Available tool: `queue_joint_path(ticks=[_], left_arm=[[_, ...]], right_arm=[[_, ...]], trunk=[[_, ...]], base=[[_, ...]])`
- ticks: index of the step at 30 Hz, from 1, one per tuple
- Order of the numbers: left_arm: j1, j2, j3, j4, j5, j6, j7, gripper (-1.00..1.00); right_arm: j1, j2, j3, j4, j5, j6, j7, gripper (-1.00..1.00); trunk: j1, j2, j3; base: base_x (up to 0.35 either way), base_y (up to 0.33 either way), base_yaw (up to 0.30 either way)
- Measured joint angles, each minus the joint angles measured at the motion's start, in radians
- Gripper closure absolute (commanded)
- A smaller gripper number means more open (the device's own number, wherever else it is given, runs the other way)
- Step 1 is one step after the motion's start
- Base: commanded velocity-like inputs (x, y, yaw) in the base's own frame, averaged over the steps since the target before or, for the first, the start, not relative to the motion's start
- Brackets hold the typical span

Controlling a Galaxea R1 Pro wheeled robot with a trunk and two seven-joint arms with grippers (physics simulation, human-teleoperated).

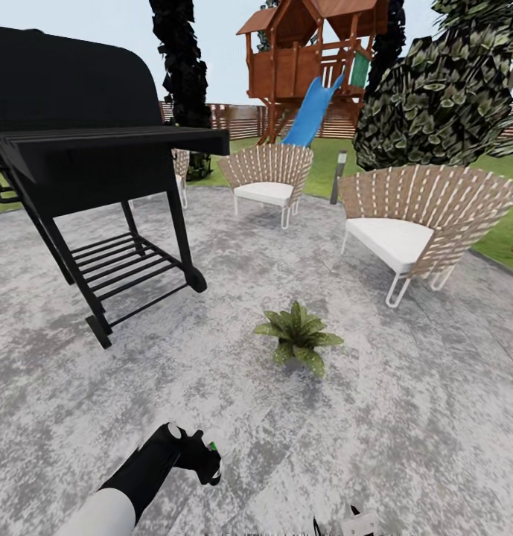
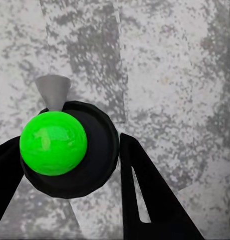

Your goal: Pick up the pesticide atomizer in the garden and spray insectifuge to fully cover both potted plants in the garden.

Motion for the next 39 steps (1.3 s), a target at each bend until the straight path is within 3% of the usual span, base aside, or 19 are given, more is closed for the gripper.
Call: queue_joint_path(ticks=[16, 25, 27, 28, 31, 35, 37, 39], left_arm=[[0.0, 0.002, 0.0, -0.001, 0.0, 0.0, 0.001, 1.0], [-0.001, 0.002, -0.001, 0.0, 0.0, 0.001, 0.0, 1.0], [-0.002, 0.008, -0.001, -0.002, -0.001, 0.002, -0.003, 1.0], [-0.002, 0.027, 0.045, -0.001, -0.006, -0.001, -0.008, 1.0], [-0.002, 0.05, 0.111, -0.001, -0.011, -0.005, -0.016, 1.0], [-0.002, 0.075, 0.112, 0.003, -0.011, -0.005, -0.018, 1.0], [-0.002, 0.09, 0.111, 0.009, -0.012, -0.019, -0.023, 1.0], [-0.002, 0.106, 0.108, 0.012, -0.013, -0.049, -0.04, 1.0]], right_arm=[[0.0, 0.0, 0.0, 0.0, 0.0, 0.0, 0.0, -1.0], [-0.001, -0.001, 0.0, -0.033, 0.003, 0.0, 0.006, -1.0], [-0.001, -0.001, 0.0, -0.084, 0.004, 0.003, 0.005, -1.0], [-0.002, -0.001, 0.001, -0.144, 0.005, 0.026, 0.006, -1.0], [-0.001, -0.002, 0.012, -0.171, 0.009, 0.049, 0.01, -1.0], [-0.004, -0.003, 0.086, -0.23, 0.052, 0.069, 0.053, -1.0], [-0.015, -0.003, 0.11, -0.275, 0.099, 0.135, 0.106, -1.0], [-0.033, -0.003, 0.118, -0.32, 0.118, 0.217, 0.169, -1.0]], trunk=[[0.0, 0.0, 0.003], [0.0, 0.0, 0.004], [0.0, 0.0, 0.004], [0.0, 0.0, 0.004], [0.0, 0.0, 0.004], [0.0, 0.0, 0.004], [0.0, 0.0, 0.004], [0.0, 0.0, 0.004]], base=[[-0.009, -0.007, 0.275], [0.0, 0.0, 0.035], [0.0, 0.0, 0.001], [0.0, 0.0, 0.0], [0.0, 0.0, 0.0], [0.0, 0.0, 0.0], [0.0, 0.0, 0.0], [0.0, 0.0, 0.0]])
